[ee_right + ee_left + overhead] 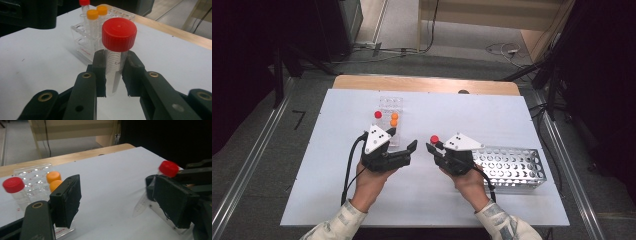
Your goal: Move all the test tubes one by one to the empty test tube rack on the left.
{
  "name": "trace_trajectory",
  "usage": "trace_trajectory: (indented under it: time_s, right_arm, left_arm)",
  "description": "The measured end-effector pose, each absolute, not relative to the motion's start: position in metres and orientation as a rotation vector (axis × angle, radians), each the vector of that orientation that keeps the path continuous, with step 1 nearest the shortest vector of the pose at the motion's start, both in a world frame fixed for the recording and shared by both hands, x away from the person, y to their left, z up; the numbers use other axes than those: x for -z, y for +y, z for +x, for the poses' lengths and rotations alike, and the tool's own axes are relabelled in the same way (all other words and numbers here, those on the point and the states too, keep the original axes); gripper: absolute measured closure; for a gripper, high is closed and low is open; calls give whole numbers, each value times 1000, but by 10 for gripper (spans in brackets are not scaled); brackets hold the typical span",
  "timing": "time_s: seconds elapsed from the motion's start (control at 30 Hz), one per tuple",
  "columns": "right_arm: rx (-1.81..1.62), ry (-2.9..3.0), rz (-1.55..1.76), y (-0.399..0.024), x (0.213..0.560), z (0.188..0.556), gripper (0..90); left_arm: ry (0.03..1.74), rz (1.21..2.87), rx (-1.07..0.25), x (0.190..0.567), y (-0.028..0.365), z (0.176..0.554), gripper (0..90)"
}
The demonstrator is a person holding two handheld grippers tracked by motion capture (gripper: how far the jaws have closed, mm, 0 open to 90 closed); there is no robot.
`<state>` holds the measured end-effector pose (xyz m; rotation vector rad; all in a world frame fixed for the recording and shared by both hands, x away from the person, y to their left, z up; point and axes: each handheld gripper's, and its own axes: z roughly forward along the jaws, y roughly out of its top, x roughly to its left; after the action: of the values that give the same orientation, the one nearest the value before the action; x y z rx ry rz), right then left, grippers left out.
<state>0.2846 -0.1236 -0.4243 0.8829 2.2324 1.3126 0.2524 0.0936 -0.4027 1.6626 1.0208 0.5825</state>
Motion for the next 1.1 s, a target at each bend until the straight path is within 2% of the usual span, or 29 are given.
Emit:
trace_trajectory:
  time_s: [0.17,0.4,0.77,1.1]
  right_arm:
    - [-1297,2267,862,-111,431,284,713]
    - [-1289,2301,814,-99,435,278,712]
    - [-1302,2314,772,-93,435,271,712]
    - [-1307,2314,773,-93,435,270,711]
  left_arm:
    - [978,1696,-555,404,86,250,274]
    - [924,1720,-497,409,81,249,453]
    - [907,1748,-469,414,79,251,665]
    - [901,1751,-473,414,80,251,704]
